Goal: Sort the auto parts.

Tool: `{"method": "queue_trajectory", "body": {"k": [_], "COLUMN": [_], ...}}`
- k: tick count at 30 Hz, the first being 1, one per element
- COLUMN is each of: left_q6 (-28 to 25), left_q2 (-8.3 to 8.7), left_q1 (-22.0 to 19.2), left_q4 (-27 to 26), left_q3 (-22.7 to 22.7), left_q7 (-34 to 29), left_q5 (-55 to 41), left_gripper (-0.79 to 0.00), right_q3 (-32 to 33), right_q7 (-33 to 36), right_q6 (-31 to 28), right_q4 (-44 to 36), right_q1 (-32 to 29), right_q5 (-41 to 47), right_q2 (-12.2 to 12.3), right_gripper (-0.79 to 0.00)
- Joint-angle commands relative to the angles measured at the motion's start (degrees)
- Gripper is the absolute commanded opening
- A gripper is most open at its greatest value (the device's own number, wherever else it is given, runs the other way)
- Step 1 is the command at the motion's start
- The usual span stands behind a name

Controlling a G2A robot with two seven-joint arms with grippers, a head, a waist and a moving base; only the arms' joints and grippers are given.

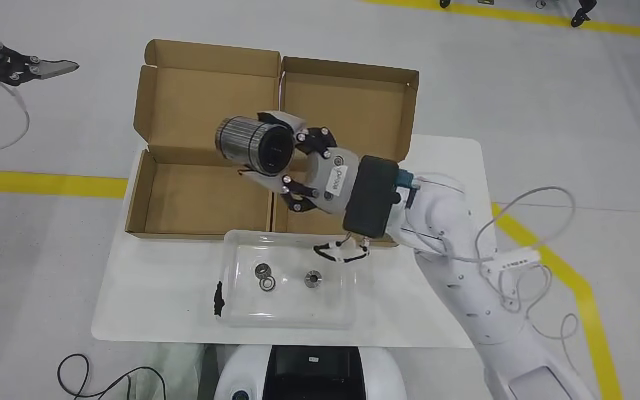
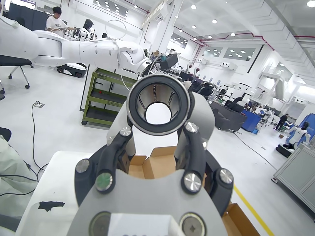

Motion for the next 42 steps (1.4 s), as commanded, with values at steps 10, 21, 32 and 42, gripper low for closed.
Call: {"method": "queue_trajectory", "body": {"k": [10, 21, 32, 42], "left_q6": [0.0, 0.0, 0.0, 0.0], "left_q2": [0.00, 0.00, 0.00, 0.00], "left_q1": [0.0, 0.0, 0.0, 0.0], "left_q4": [0.0, 0.0, 0.0, 0.0], "left_q3": [0.0, 0.0, 0.0, 0.0], "left_q7": [0.0, 0.0, 0.0, 0.0], "left_q5": [0.0, 0.0, 0.0, 0.0], "left_gripper": [0.000, 0.000, 0.000, 0.000], "right_q3": [-1.1, -3.3, -5.6, -4.3], "right_q7": [1.6, 12.8, 25.0, 31.5], "right_q6": [-0.8, 3.2, 8.6, 9.8], "right_q4": [5.1, 11.3, 17.8, 20.6], "right_q1": [-1.6, -3.8, -2.2, -4.6], "right_q5": [0.5, -1.1, 0.0, 1.5], "right_q2": [0.1, 0.1, -0.7, -0.2], "right_gripper": [-0.785, -0.785, -0.785, -0.785]}}
